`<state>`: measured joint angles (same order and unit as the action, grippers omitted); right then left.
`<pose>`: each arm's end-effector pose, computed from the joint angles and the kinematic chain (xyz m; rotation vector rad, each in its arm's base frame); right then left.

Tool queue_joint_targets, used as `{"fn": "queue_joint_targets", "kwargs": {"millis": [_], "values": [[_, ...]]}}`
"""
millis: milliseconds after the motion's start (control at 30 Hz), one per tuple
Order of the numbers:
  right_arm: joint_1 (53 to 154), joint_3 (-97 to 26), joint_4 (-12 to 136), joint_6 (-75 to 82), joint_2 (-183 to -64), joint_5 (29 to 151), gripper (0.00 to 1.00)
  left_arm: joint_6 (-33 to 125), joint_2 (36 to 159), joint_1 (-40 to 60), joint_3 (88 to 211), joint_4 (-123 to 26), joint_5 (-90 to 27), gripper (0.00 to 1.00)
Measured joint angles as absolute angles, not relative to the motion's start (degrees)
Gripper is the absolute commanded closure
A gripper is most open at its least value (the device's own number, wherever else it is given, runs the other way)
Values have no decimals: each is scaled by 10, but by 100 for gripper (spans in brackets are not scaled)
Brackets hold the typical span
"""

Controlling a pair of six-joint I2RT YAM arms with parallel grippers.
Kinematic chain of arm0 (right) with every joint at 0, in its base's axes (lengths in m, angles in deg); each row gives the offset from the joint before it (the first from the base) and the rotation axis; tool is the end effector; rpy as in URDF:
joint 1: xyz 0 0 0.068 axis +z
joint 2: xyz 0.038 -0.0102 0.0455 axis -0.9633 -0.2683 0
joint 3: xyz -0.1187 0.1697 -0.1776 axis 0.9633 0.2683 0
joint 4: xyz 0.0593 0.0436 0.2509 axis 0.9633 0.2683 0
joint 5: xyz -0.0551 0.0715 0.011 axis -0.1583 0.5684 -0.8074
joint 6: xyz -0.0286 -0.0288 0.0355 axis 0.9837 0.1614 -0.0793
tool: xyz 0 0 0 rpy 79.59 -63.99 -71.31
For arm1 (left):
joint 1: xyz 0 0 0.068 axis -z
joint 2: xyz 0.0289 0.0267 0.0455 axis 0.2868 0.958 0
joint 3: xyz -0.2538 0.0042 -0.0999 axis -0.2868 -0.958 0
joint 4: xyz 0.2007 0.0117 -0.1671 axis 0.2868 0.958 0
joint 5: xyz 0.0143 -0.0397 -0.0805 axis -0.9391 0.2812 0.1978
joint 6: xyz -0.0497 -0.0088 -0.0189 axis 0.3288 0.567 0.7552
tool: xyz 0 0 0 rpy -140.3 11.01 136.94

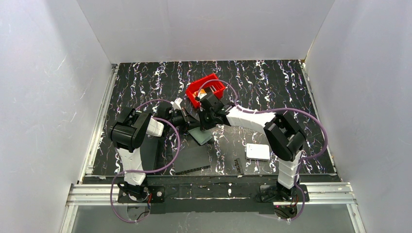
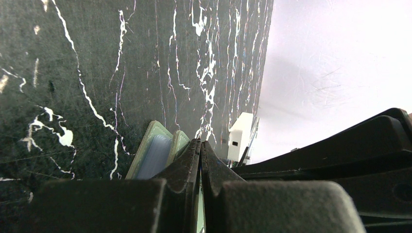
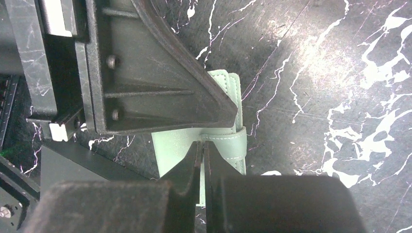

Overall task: Put the credit cards into the card holder
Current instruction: Close the card holder at the center of the board.

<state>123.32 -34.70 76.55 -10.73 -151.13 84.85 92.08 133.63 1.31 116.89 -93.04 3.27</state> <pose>0.2706 0.3124 0.1921 -0.6274 2.4402 0.5839 0.3156 -0.1279 0.1024 -0.2275 2.2447 -1.5319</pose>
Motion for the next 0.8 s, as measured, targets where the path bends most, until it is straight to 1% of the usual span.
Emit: {"fn": "queue_joint_targets", "kwargs": {"millis": [367,633,800], "values": [[1264,-375,800,-104,-1523,774,99,921,1336,13,1169,-930,33,100],[1303,-375,797,-70,-1525,690,99,921,1337,13,1169,-930,33,100],[1316,-360,779,-57,-1526,662,99,921,1337,13,1169,-930,33,100]]}}
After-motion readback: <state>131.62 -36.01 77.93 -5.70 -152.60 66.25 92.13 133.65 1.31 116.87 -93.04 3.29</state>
